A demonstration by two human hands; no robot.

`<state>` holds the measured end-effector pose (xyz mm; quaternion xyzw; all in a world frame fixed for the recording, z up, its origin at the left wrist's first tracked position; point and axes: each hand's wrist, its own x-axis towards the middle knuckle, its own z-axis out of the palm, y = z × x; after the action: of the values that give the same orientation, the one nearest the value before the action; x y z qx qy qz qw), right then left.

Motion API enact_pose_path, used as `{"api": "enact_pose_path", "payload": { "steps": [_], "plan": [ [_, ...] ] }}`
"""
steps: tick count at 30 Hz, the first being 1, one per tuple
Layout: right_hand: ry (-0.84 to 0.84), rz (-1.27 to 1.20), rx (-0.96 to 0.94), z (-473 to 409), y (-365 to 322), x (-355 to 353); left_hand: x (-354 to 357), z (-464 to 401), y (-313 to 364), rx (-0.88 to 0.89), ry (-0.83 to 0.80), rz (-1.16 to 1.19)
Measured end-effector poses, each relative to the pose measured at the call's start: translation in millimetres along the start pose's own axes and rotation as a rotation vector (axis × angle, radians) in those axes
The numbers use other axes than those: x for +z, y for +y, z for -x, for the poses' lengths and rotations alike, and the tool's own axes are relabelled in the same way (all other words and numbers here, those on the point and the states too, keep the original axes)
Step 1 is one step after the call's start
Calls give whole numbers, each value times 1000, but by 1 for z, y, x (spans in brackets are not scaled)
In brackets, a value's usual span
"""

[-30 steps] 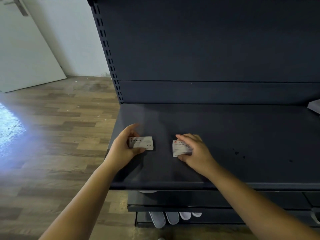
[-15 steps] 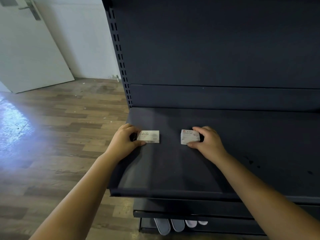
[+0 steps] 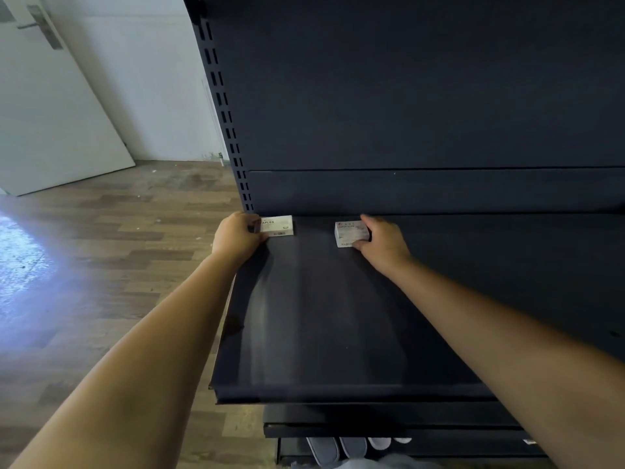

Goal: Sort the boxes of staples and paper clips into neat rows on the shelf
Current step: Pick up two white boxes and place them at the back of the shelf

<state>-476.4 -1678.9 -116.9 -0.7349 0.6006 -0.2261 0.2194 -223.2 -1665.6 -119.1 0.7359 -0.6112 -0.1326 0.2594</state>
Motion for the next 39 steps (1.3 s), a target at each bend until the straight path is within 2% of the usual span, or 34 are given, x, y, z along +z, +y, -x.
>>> {"api": "enact_pose_path", "payload": {
  "steps": [7, 22, 39],
  "plan": [
    [-12, 32, -4, -17, 0, 9, 3, -15, -1, -54, 31, -31],
    [47, 88, 37, -38, 1, 11, 4, -25, -5, -49, -9, 0],
    [91, 256, 51, -39, 18, 1, 3, -23, 2, -85, -4, 31]
  ]
}}
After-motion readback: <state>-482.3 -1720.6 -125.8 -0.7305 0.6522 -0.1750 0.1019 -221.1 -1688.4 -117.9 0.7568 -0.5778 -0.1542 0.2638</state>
